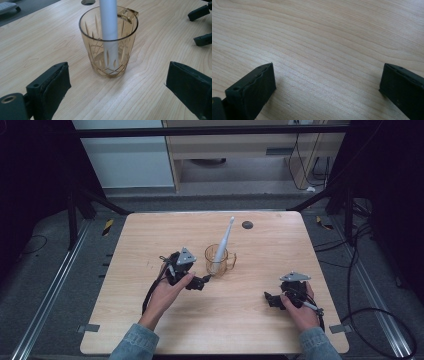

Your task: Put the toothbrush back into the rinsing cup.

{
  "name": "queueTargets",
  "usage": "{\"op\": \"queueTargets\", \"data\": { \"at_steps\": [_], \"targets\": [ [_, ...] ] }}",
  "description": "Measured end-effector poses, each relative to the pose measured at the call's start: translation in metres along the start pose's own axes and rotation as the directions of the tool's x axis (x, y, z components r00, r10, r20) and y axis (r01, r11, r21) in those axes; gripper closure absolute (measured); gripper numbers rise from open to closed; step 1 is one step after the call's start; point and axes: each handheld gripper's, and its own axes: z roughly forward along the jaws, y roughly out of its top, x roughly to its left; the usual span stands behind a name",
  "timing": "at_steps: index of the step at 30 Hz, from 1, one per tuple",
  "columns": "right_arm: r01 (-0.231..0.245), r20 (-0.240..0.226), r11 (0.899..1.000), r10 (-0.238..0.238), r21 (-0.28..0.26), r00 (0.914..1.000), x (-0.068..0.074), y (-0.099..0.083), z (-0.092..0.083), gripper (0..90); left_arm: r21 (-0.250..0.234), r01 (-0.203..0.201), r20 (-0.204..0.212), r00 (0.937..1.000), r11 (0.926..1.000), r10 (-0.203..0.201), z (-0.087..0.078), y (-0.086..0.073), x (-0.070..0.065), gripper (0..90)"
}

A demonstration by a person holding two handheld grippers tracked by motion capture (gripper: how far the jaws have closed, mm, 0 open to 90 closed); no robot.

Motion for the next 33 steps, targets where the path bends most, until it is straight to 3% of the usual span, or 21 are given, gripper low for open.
{"op": "queueTargets", "data": {
  "at_steps": [8, 21, 33],
  "targets": [
    [0.001, 0.000, 1.000, -0.001, 0.000, 1.0000, 0.000, 0.000, 0.000, 0.3, 0.037, 0.028, -0.012, 0.9996, 0.9989, -0.028, 0.001, -0.020, 0.007, 4.6],
    [0.001, 0.000, 1.000, -0.001, 0.000, 1.0000, 0.000, 0.000, 0.000, 0.3, 0.091, 0.055, -0.055, 0.9972, 0.9943, -0.050, 0.003, -0.038, 0.018, 4.7],
    [0.000, 0.000, 1.000, 0.000, 0.000, 1.0000, 0.000, 0.000, 0.000, 0.3, 0.139, 0.106, -0.124, 0.9883, 0.9846, -0.088, 0.001, -0.056, 0.036, 5.1]
  ]
}}
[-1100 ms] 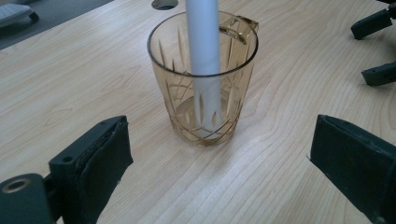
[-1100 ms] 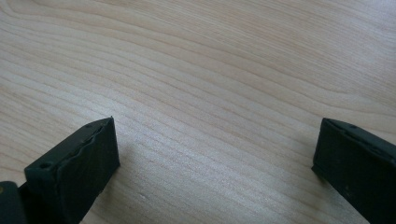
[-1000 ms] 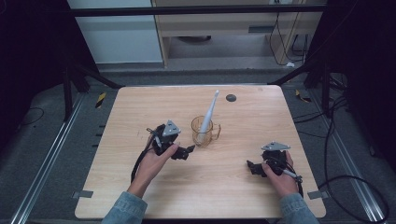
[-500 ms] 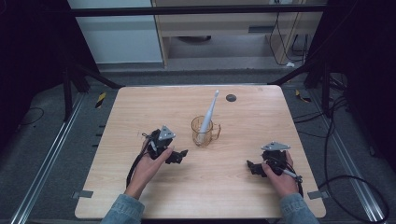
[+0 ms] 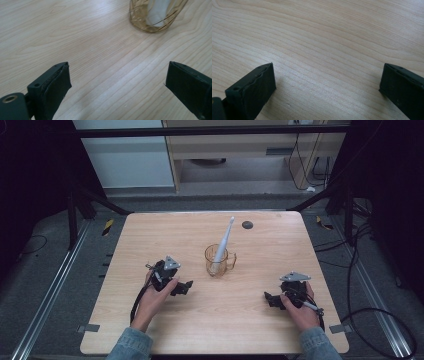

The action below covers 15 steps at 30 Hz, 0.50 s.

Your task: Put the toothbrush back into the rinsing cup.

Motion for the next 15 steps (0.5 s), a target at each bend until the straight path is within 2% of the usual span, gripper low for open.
{"op": "queueTargets", "data": {
  "at_steps": [15],
  "targets": [
    [0.000, 0.000, 1.000, 0.000, 0.000, 1.0000, 0.000, 0.000, 0.000, 0.3, 0.061, 0.064, -0.067, 0.9960, 0.9961, -0.060, -0.001, -0.018, 0.025, 5.4]
  ]
}}
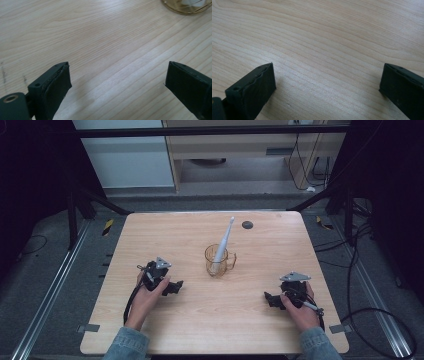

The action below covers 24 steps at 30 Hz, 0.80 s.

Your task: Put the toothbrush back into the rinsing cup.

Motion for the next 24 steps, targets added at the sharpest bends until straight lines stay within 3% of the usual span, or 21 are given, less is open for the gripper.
{"op": "queueTargets", "data": {
  "at_steps": [11, 13, 24],
  "targets": [
    [-0.001, 0.000, 1.000, 0.001, 0.001, 1.0000, 0.000, 0.000, 0.000, 0.3, 0.012, 0.057, -0.034, 0.9978, 0.9983, -0.057, -0.004, -0.014, 0.017, 5.9],
    [0.017, 0.008, 1.000, -0.017, -0.005, 0.9998, -0.001, 0.000, 0.001, 0.3, 0.013, 0.068, -0.037, 0.9970, 0.9976, -0.068, -0.006, -0.016, 0.021, 5.9],
    [0.016, 0.008, 1.000, -0.016, -0.004, 0.9998, -0.001, 0.000, 0.001, 0.3, 0.000, 0.156, -0.075, 0.9850, 0.9878, -0.155, -0.012, -0.029, 0.047, 6.2]
  ]
}}
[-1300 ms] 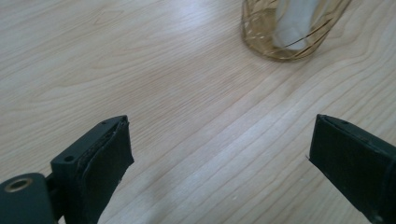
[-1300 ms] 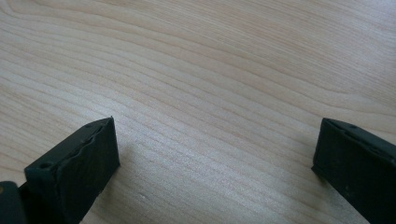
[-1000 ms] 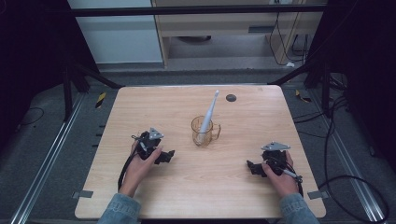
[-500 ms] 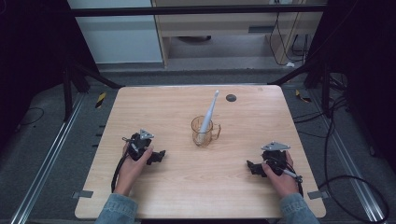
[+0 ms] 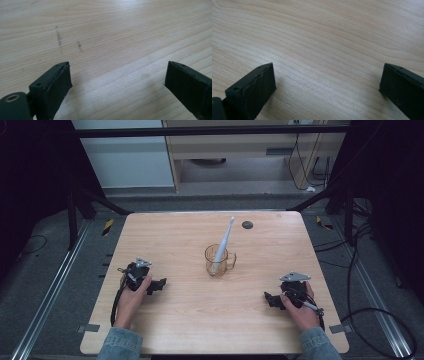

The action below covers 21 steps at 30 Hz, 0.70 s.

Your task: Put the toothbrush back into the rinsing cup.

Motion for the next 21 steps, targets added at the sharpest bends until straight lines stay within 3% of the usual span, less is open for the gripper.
{"op": "queueTargets", "data": {
  "at_steps": [9, 21],
  "targets": [
    [0.000, 0.000, 1.000, 0.000, 0.000, 1.0000, 0.0000, 0.0000, 0.0000, 0.3, 0.013, 0.004, -0.025, 0.9997, 0.9999, -0.004, 0.0046, -0.0047, 0.0086, 6.5],
    [-0.001, 0.000, 1.000, 0.001, 0.000, 1.0000, 0.0001, 0.0000, 0.0000, 0.3, -0.024, -0.011, -0.029, 0.9995, 0.9997, 0.010, 0.0086, -0.0067, 0.0119, 3.5]
  ]
}}
